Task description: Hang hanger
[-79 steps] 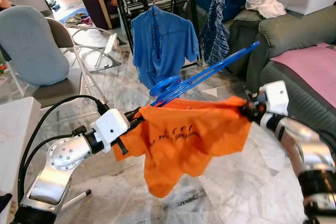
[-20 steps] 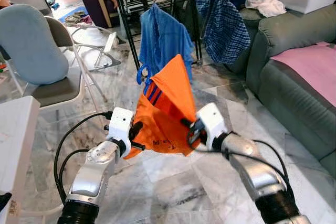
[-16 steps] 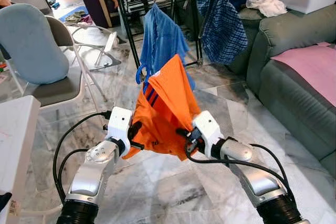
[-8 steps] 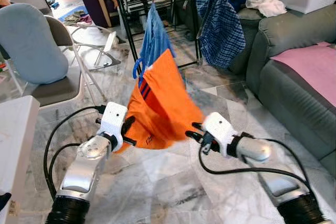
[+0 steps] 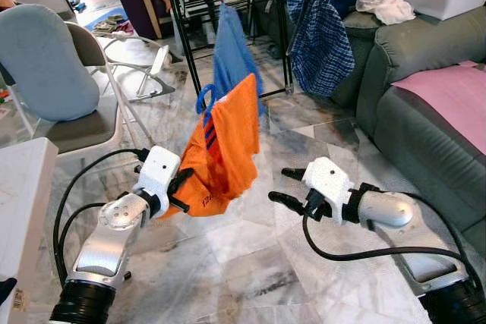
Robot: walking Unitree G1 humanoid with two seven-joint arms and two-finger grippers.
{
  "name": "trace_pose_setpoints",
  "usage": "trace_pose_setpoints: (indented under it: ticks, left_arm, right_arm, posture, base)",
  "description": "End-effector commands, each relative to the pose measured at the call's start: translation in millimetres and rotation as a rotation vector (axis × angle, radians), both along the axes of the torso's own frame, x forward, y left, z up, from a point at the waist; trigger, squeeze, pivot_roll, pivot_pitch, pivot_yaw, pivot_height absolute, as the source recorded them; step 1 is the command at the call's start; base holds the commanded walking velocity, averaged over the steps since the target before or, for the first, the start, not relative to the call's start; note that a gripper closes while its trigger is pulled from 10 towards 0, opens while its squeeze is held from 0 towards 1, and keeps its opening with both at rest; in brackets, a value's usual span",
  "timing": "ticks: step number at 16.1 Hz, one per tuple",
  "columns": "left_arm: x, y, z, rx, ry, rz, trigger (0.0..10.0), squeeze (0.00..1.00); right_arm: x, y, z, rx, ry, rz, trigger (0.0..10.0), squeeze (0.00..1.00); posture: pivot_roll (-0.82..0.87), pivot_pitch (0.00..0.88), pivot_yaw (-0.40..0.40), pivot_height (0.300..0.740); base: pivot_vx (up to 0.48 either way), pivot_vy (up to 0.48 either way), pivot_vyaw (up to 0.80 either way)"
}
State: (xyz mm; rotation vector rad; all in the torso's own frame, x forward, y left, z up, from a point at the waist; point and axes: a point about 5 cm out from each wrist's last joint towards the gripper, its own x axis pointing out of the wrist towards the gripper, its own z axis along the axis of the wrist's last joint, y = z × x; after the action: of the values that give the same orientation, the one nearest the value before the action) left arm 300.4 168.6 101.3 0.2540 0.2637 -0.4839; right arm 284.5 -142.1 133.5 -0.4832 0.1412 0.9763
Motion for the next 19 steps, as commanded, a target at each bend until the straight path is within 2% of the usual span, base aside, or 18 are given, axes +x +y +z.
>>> trace_pose_setpoints:
  ticks: [1, 2, 6, 8, 16, 17, 18, 19]
  left_arm:
    - [-2.8, 1.7, 8.1, 0.037, -0.039, -0.081, 0.0, 0.0]
    - [-15.0, 4.6, 3.2, 0.082, -0.011, -0.215, 0.0, 0.0]
    - [-32.6, 7.5, -1.2, 0.163, 0.011, -0.416, 0.0, 0.0]
    - [-34.3, 6.1, 0.9, 0.21, -0.02, -0.501, 0.0, 0.0]
    - [-37.2, -7.8, 11.9, 0.218, -0.115, -0.656, 0.0, 0.0]
    - [-37.4, -9.6, 14.1, 0.218, -0.131, -0.676, 0.0, 0.0]
    - [-38.1, -11.5, 16.1, 0.22, -0.151, -0.708, 0.0, 0.0]
    - [-39.9, -13.0, 16.4, 0.223, -0.161, -0.736, 0.0, 0.0]
  right_arm:
    - [4.1, -3.1, 13.3, 0.001, -0.05, 0.011, 10.0, 1.0]
    - [8.6, -13.7, 19.5, -0.023, -0.067, 0.001, 10.0, 1.0]
    - [8.8, -26.5, 27.3, -0.07, -0.073, 0.029, 10.0, 1.0]
    - [10.8, -32.6, 35.2, -0.08, -0.08, 0.049, 10.0, 1.0]
    - [3.9, -50.3, 32.3, -0.153, 0.017, 0.144, 10.0, 0.98]
    - [3.6, -55.2, 30.8, -0.181, 0.027, 0.158, 10.0, 0.64]
    - [4.0, -62.2, 30.8, -0.215, 0.041, 0.181, 10.0, 0.0]
    - [4.0, -64.4, 32.0, -0.231, 0.052, 0.203, 10.0, 0.0]
  posture:
    - [-0.1, 0.077, 0.102, 0.74]
    - [-0.1, 0.078, 0.104, 0.74]
    - [-0.1, 0.079, 0.101, 0.74]
    - [-0.1, 0.076, 0.1, 0.74]
    - [-0.11, 0.072, 0.103, 0.74]
    - [-0.11, 0.071, 0.102, 0.74]
    - [-0.1, 0.069, 0.101, 0.74]
    - [-0.1, 0.069, 0.101, 0.74]
  base:
    - [0.0, 0.0, 0.0]
    - [0.0, 0.0, 0.0]
    - [0.0, 0.0, 0.0]
    - [0.0, 0.0, 0.0]
    - [0.0, 0.0, 0.0]
    - [0.0, 0.0, 0.0]
    - [0.0, 0.0, 0.0]
    - [0.0, 0.0, 0.0]
